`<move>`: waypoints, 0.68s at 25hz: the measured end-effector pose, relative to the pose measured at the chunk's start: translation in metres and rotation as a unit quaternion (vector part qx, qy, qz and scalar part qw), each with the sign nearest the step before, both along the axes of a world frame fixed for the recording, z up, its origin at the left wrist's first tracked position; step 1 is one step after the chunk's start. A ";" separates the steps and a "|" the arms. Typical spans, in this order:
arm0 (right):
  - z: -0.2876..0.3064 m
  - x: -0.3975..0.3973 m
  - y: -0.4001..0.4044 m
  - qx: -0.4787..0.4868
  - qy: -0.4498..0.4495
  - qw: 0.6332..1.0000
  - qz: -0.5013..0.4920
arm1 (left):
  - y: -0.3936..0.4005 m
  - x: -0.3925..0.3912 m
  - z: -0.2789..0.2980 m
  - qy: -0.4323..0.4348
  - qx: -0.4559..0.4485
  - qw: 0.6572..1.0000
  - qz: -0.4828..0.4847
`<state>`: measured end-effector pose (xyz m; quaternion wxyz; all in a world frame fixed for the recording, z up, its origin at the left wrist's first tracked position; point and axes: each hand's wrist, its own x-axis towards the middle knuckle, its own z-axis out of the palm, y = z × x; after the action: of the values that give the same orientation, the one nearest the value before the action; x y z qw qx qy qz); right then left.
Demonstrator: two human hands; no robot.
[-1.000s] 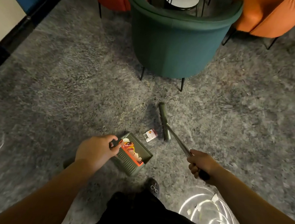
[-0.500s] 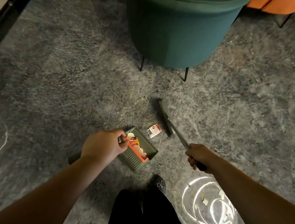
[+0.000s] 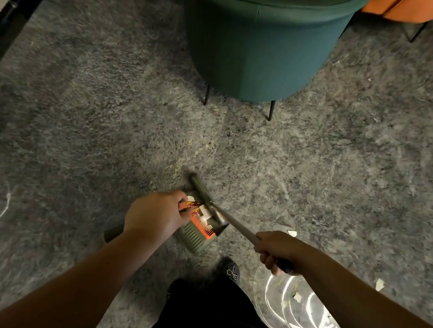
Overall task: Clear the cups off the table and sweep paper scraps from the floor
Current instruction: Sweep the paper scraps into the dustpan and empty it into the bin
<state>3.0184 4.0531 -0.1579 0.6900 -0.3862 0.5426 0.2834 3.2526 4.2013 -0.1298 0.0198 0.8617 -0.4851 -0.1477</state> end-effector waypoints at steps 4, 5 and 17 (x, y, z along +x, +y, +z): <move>0.014 -0.013 0.004 0.002 -0.009 1.000 -0.006 | -0.018 -0.003 0.003 0.010 0.026 1.000 0.007; 0.017 -0.018 0.005 0.011 -0.015 0.999 -0.031 | -0.019 -0.004 0.003 0.003 0.021 1.000 0.000; 0.051 -0.063 0.079 -0.006 -0.047 0.959 -0.279 | 0.011 -0.002 0.008 0.049 -0.002 0.999 0.012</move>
<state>2.9556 4.1323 -0.1073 0.7639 -0.2370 0.5975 0.0578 3.2501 4.2124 -0.1214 0.0468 0.8590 -0.4737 -0.1887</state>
